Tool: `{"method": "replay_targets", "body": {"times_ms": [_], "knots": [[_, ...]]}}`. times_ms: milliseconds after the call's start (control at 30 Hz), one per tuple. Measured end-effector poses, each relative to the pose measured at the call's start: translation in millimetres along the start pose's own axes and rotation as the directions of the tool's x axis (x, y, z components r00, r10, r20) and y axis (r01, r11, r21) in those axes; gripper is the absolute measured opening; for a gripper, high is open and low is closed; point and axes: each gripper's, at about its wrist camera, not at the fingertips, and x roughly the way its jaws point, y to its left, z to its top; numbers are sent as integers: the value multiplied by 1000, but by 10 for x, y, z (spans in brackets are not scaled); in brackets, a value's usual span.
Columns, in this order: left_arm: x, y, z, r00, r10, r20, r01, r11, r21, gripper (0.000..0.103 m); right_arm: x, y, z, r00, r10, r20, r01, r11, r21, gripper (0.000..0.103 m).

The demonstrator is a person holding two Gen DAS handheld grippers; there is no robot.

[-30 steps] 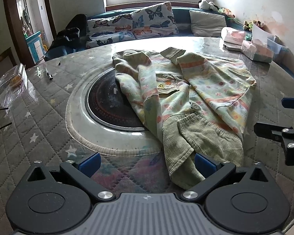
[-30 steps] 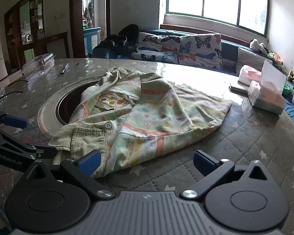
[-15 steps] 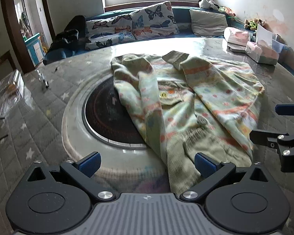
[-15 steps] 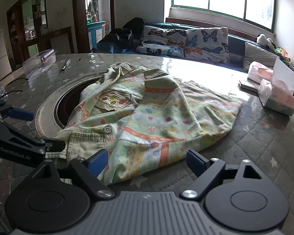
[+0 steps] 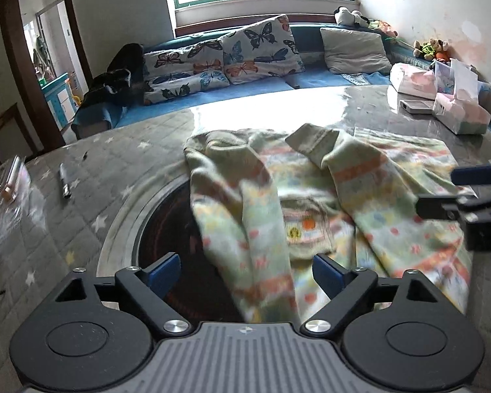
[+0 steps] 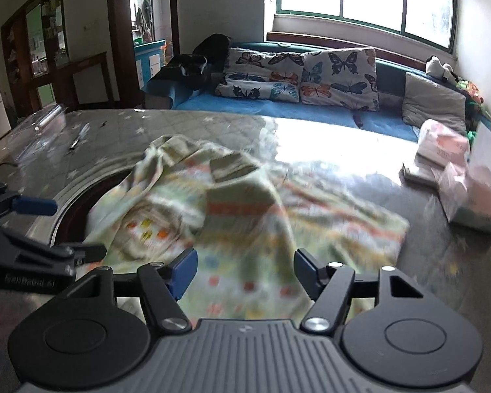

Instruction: Fold clothes

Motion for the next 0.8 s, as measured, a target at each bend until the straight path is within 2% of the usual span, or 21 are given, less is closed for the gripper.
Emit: {"method": "replay_targets", "body": {"times_ms": [133, 300, 367, 467, 533, 567, 600, 633, 800], "knots": [[182, 5, 125, 1000, 3, -7, -3, 1000, -6, 86, 290, -44, 199, 1000, -4, 4, 4, 1000, 10, 61], [418, 54, 243, 999, 12, -34, -13, 1000, -17, 75, 729, -119, 314, 1000, 4, -27, -3, 999, 42, 53], [485, 70, 266, 999, 6, -45, -6, 1000, -18, 63, 876, -128, 326, 999, 14, -49, -12, 999, 50, 46], [544, 93, 273, 999, -3, -54, 2, 1000, -15, 46, 1002, -140, 337, 996, 53, -71, -48, 997, 67, 30], [558, 118, 265, 999, -5, -54, 4, 1000, -15, 35, 1022, -135, 338, 996, 57, -73, -52, 996, 74, 22], [556, 134, 258, 999, -5, -52, 4, 1000, -17, 26, 1018, -132, 335, 996, 57, -69, -52, 996, 77, 15], [549, 154, 250, 999, -3, -49, 2, 1000, -20, 23, 1000, -130, 324, 997, 55, -62, -49, 996, 81, 9], [541, 181, 241, 999, -2, -46, 0, 1000, -26, 18, 967, -134, 313, 997, 50, -54, -46, 995, 85, 8], [461, 344, 201, 999, -16, -29, 14, 996, -88, 10, 731, -210, 275, 1000, 25, -2, -24, 993, 119, 5]]}}
